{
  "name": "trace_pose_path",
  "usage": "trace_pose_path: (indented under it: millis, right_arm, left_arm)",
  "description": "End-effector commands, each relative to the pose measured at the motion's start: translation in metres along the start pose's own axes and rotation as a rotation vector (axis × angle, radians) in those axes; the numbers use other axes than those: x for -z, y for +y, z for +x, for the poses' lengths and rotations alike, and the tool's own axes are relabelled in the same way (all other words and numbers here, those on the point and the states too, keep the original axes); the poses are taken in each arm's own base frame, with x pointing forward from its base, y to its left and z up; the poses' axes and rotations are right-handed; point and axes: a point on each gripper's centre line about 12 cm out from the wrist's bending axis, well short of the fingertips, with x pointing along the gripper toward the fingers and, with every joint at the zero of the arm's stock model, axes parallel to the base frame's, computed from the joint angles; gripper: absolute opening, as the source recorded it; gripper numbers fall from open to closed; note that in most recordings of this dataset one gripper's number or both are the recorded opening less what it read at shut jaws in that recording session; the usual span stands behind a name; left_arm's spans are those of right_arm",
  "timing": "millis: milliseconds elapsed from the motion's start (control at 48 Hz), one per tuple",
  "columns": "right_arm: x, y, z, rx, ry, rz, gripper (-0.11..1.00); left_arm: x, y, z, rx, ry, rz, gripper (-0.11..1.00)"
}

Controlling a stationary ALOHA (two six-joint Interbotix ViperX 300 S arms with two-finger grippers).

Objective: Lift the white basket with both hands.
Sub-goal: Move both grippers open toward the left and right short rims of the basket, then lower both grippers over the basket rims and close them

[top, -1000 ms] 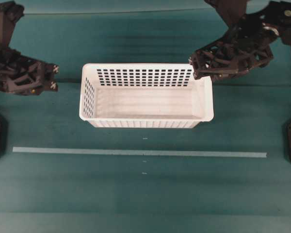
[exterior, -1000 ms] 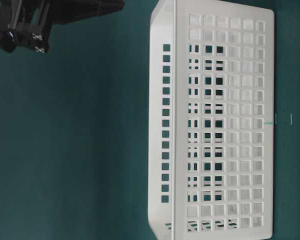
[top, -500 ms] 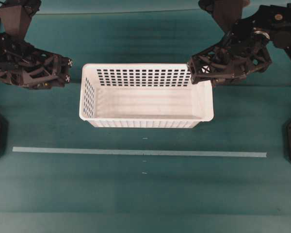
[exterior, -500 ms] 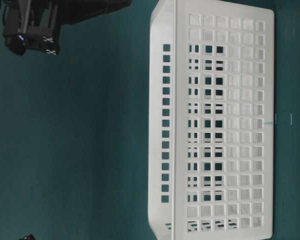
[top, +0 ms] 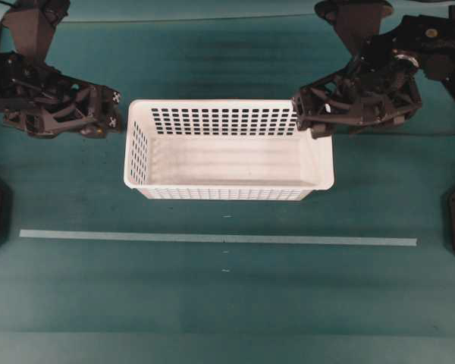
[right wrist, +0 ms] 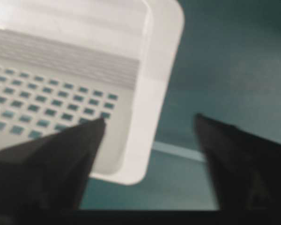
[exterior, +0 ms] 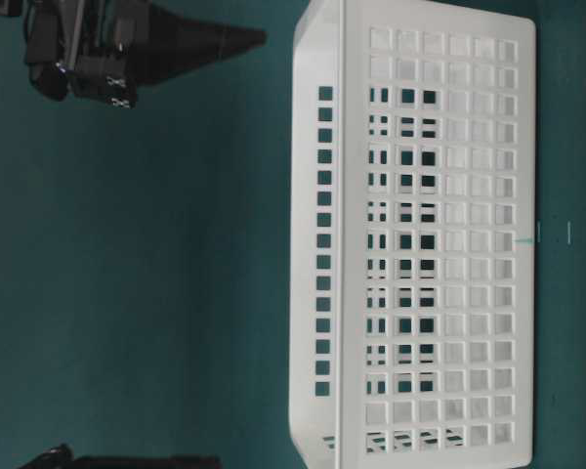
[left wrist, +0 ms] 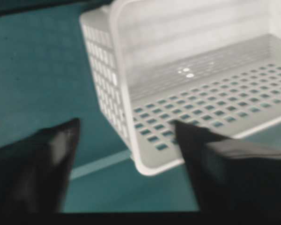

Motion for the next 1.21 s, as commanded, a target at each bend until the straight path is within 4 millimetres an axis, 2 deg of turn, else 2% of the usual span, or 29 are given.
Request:
trace_pose_path:
  millis: [0,62,208,396,729,938,1188]
  right_arm:
    - [-0.004,0.002,0.000,-0.015,-0.015,0.015,0.95]
    - [-0.006,0.003,0.002,-0.028,-0.023,0.034,0.96]
    - [-0.007,0.001,0.011,-0.030,-0.026,0.061,0.96]
    - [-0.003,-0.007,0.028,-0.011,-0.014,0.104,0.96]
    - [-0.003,-0.013,0.053,-0.095,-0.063,0.149,0.96]
    - [0.001,-0.022,0.072,-0.060,-0.039,0.182,0.96]
    - [0.003,-0.022,0.086,-0.034,-0.027,0.179,0.96]
  left_arm:
    - [-0.005,-0.006,-0.002,0.028,-0.017,-0.019,0.93]
    - [-0.006,-0.009,0.000,0.041,-0.024,-0.025,0.99]
    - [-0.005,-0.008,0.012,0.031,-0.017,-0.032,0.93]
    - [-0.004,-0.008,0.030,-0.011,0.002,-0.031,0.94]
    - [-0.001,-0.001,0.074,-0.067,0.028,-0.028,0.94]
    - [0.003,0.006,0.098,-0.126,0.055,-0.028,0.94]
    - [0.006,0.012,0.106,-0.149,0.062,-0.072,0.94]
